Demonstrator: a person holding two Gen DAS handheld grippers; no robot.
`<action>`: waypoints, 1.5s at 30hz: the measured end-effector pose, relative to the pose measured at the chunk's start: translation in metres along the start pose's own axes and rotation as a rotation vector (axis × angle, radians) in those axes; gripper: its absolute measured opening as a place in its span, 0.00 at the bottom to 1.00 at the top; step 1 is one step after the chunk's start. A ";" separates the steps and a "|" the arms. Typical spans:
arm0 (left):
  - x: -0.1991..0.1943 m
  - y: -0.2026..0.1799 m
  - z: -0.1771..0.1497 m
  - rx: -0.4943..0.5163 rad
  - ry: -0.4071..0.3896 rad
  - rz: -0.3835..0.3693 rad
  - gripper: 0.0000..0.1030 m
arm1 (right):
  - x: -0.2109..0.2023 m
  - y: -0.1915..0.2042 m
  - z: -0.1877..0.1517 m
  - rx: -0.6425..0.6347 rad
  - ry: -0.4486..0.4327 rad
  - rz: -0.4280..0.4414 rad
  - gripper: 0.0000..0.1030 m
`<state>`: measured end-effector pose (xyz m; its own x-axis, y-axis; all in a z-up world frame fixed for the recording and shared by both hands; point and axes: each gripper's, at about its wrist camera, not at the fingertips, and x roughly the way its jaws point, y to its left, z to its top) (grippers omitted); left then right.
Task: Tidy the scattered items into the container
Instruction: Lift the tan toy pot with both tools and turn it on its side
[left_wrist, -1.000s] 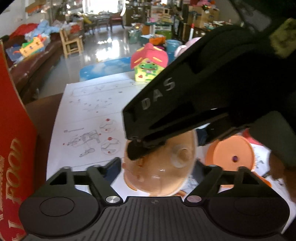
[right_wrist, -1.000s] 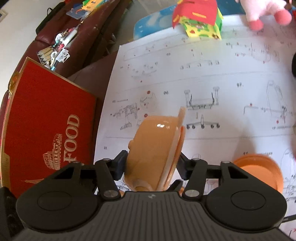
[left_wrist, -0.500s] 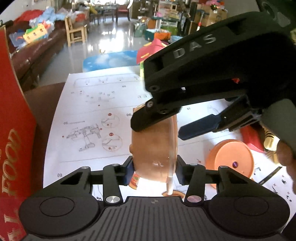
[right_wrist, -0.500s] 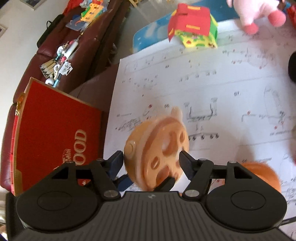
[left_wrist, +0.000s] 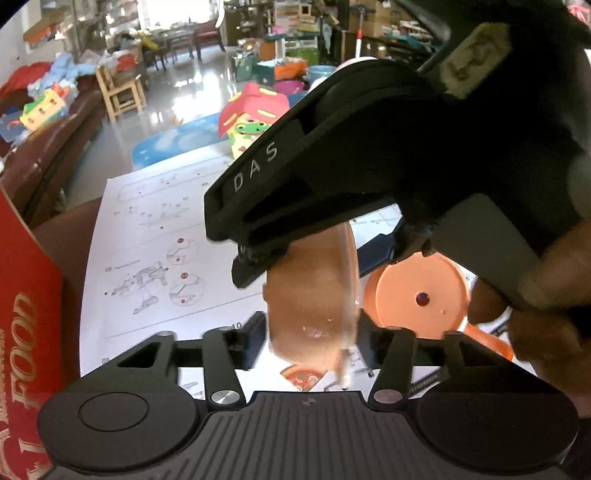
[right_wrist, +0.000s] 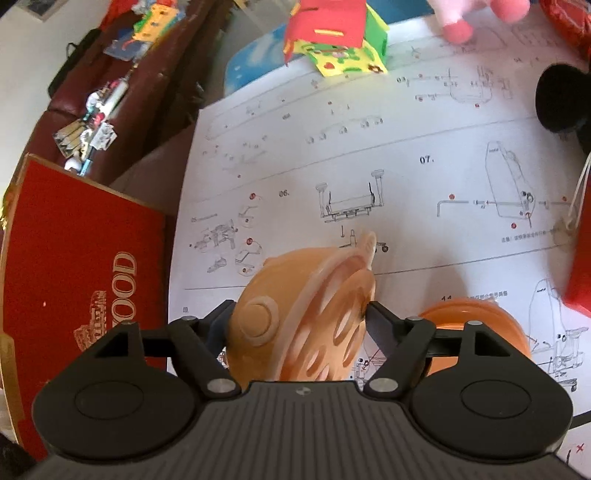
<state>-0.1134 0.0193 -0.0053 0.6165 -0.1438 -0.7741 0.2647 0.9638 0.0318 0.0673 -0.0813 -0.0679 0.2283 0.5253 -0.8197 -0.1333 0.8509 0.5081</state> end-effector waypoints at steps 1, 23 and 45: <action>0.002 -0.002 0.000 0.006 -0.011 0.031 0.74 | -0.002 0.002 -0.001 -0.016 -0.003 -0.002 0.73; 0.035 -0.002 0.010 0.031 0.040 -0.014 0.52 | 0.001 -0.002 0.012 -0.055 -0.006 0.006 0.78; 0.060 0.000 0.017 0.063 0.065 0.004 0.49 | 0.004 -0.016 0.020 0.001 0.000 0.049 0.80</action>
<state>-0.0635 0.0073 -0.0413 0.5685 -0.1229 -0.8135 0.3100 0.9479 0.0734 0.0895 -0.0931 -0.0740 0.2212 0.5660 -0.7942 -0.1436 0.8244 0.5475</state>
